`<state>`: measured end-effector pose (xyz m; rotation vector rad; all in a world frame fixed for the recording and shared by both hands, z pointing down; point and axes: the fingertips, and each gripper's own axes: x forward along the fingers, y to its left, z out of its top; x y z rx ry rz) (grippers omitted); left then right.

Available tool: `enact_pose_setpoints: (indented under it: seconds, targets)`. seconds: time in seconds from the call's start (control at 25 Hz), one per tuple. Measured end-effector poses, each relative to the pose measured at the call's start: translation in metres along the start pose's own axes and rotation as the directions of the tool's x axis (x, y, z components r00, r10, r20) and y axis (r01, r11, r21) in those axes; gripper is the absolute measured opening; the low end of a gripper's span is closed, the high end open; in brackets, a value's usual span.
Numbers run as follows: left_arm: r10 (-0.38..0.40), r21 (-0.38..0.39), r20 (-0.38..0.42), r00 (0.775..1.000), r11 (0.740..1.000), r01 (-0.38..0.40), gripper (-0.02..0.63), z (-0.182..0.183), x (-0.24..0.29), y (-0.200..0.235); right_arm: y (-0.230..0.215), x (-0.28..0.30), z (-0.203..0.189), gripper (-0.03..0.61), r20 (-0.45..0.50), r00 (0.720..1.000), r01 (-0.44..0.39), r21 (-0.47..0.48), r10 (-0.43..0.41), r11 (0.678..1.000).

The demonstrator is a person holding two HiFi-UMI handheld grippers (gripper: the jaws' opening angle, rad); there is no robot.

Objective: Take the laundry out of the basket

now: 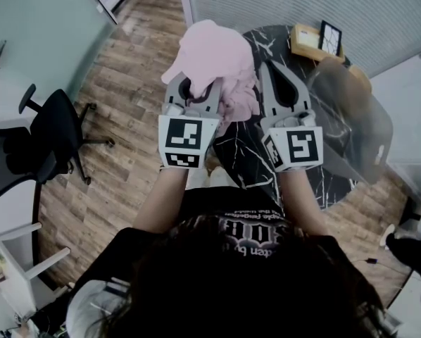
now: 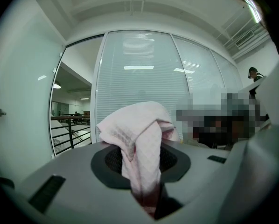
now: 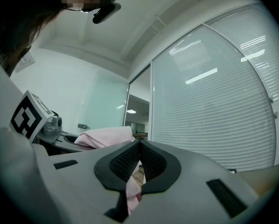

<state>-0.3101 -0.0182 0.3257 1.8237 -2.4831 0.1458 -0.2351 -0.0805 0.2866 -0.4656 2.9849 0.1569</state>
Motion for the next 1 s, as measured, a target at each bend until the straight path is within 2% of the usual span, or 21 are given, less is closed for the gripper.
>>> enact_pose_setpoints:
  seconds: [1.0]
  targets:
    - [-0.019,0.000,-0.017,1.000,1.000,0.019,0.104,0.002,0.007,-0.002,-0.014,0.004,0.001,0.026,-0.013,1.000,0.021,-0.021,-0.021,1.000]
